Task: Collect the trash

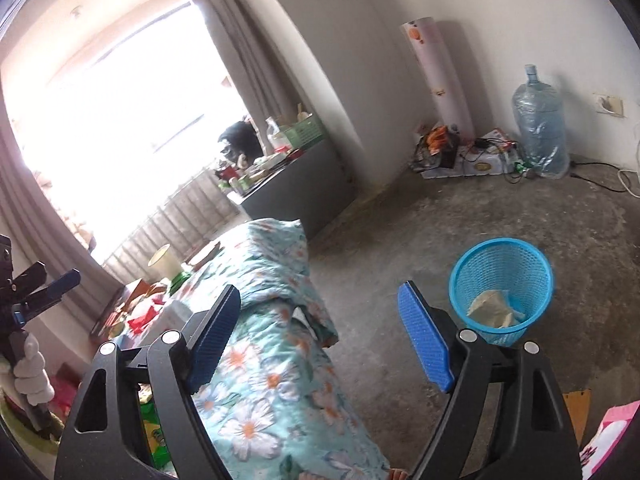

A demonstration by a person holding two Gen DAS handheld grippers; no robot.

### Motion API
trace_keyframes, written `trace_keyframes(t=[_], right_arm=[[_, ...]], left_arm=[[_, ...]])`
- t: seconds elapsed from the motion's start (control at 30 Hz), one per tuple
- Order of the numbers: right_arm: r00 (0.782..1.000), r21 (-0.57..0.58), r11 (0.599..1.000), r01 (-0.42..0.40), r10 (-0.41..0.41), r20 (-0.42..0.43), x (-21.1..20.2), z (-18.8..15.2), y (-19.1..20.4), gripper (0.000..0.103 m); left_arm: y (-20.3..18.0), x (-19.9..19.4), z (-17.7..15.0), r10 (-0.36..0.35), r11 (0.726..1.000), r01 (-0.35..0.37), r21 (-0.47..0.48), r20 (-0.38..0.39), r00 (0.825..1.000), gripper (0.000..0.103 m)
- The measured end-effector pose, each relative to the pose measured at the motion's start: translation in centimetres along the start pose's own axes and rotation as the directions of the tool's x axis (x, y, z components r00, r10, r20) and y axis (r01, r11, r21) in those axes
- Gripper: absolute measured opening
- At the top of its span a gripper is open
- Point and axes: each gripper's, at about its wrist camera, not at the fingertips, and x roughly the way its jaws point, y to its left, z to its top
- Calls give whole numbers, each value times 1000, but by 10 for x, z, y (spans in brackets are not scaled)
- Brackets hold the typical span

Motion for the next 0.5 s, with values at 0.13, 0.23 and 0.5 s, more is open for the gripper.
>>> trace_keyframes(t=[0.13, 0.23, 0.5], right_arm=[[989, -17, 993, -119, 117, -90, 22, -12, 35, 79], [973, -17, 985, -172, 167, -161, 39, -26, 59, 79], [939, -8, 976, -216, 206, -274, 62, -50, 97, 79]], left_arm=[[26, -44, -30, 102, 995, -102, -13, 8, 995, 83], [33, -63, -55, 160, 987, -161, 15, 5, 987, 83], [24, -54, -109, 331, 930, -323, 176, -18, 944, 83]])
